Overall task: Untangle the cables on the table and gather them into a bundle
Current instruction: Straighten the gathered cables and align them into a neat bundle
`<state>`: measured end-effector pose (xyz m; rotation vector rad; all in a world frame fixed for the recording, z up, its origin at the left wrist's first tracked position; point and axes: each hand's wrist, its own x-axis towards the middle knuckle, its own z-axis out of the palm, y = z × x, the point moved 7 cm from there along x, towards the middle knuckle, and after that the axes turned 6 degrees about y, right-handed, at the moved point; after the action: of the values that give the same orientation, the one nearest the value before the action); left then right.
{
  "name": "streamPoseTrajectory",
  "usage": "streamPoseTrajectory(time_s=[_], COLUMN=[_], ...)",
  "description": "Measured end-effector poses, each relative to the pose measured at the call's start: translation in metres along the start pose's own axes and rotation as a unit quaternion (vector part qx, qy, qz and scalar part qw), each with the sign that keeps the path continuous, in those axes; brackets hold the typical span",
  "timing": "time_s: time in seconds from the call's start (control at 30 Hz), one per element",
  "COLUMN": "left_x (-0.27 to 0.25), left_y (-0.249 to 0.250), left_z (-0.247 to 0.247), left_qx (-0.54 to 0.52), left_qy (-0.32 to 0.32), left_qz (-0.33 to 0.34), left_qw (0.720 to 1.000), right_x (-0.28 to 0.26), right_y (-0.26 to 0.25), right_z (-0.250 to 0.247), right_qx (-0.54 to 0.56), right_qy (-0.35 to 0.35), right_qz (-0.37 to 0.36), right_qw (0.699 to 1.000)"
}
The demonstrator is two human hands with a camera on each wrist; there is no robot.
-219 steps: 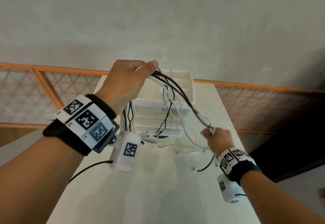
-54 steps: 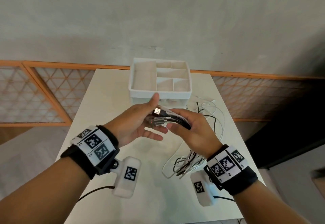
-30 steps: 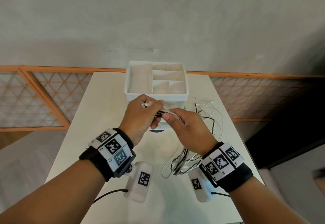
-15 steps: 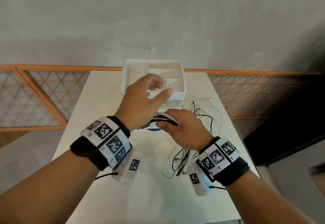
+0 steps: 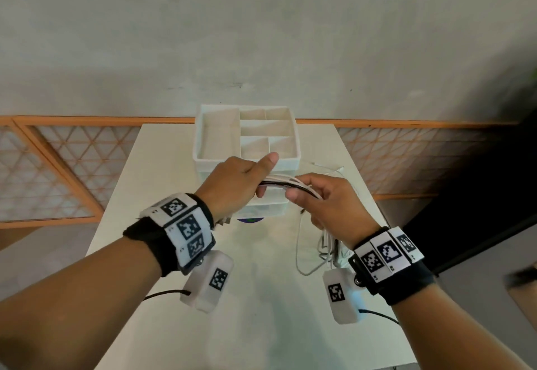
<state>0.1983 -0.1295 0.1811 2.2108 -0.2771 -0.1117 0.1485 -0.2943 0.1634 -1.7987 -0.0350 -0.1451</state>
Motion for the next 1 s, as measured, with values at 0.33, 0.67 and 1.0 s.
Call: streamPoseTrajectory(time_s=[0.33, 0.67, 1.0], left_x=[-0.009, 0.013, -0.009], left_y=[-0.011, -0.014, 0.008], left_z=[0.025, -0.016, 0.034], left_qx=[-0.033, -0.356, -0.269], left_qy=[-0.205, 0.003, -0.1], left_qz=[-0.078, -0.129, -0.086], left_qw=[0.975, 0.926, 0.954], right_x=[0.0, -0.001, -0.024], right_y=[0.003, 0.022, -0.032], right_z=[-0.003, -0.023, 0.033], right_qx=[-0.056, 0.047, -0.089], right_qy=[0.03, 0.055, 0.06], right_qz=[-0.075, 0.004, -0.212], right_qw=[0.995, 0.997, 0.971])
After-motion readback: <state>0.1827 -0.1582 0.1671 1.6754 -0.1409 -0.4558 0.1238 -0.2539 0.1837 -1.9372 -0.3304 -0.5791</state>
